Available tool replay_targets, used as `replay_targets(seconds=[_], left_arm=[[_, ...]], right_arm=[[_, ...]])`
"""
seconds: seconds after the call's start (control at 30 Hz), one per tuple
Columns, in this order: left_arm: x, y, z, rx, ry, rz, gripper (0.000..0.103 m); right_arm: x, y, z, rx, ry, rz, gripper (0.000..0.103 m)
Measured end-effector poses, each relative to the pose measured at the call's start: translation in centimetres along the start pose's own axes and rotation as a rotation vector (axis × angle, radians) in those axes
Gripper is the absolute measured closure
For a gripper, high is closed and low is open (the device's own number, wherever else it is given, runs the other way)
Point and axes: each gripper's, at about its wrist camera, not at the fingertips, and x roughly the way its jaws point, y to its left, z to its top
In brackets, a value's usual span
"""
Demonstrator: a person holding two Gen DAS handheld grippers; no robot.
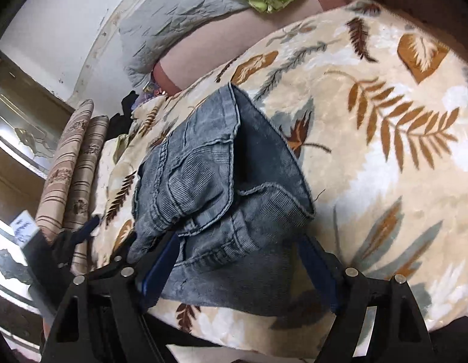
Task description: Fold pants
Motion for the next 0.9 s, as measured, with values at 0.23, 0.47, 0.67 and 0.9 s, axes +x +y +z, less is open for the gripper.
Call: replay_targets(seconds=[0.23,0.47,0.67,0.9], left_arm=[[-1.4,-3.0,0.2,0.115,-0.065,0.022,0.021],[1.1,0.0,0.6,0.084,-0.017,0.138,0.102],[0.8,4.6,-0.8,-0.117,-0.018,0.090,0.101],[-4.6,0.0,-1.7,0.013,-0.171,-0.024,0.016]], right_arm=[[0.3,-1.6,0.0,0.085,-0.004,0.022,0.020],[-0.4,-1.1,0.6,0.073,-0.016,0.033,0.020],[1.9,2.3,0.9,-0.031,0.061,0.055,0.020],[4.7,4.8,0.9,-0.129,0.039,-0.104,0.020]])
